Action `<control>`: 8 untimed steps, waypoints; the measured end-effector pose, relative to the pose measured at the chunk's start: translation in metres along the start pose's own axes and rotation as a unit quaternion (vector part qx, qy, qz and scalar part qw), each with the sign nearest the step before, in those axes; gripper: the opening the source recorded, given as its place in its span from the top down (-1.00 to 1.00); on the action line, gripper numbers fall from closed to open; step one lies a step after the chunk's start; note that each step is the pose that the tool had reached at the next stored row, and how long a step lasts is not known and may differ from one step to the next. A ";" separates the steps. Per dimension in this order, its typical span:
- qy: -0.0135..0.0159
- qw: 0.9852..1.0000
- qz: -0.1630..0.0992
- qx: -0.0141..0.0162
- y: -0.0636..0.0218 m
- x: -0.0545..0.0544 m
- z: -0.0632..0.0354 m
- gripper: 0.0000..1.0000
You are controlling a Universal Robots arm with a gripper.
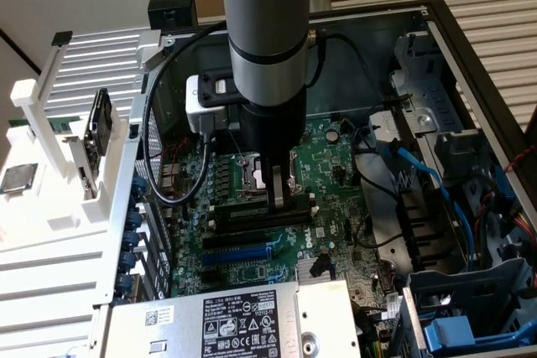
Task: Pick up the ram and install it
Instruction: 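Insert the ram into the slot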
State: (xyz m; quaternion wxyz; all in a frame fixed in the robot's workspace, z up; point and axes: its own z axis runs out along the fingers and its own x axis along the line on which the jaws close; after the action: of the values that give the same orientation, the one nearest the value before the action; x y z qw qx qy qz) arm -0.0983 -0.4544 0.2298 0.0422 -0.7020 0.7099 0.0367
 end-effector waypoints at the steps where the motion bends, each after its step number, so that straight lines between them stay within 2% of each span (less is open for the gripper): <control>1: 0.000 1.000 0.000 0.000 0.0000 0.000 0.0000 0.73; 8: 0.000 1.000 0.000 0.000 -0.0001 0.000 0.0004 0.73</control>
State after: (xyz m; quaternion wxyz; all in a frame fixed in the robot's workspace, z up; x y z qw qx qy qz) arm -0.0982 -0.4545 0.2294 0.0423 -0.7021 0.7099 0.0368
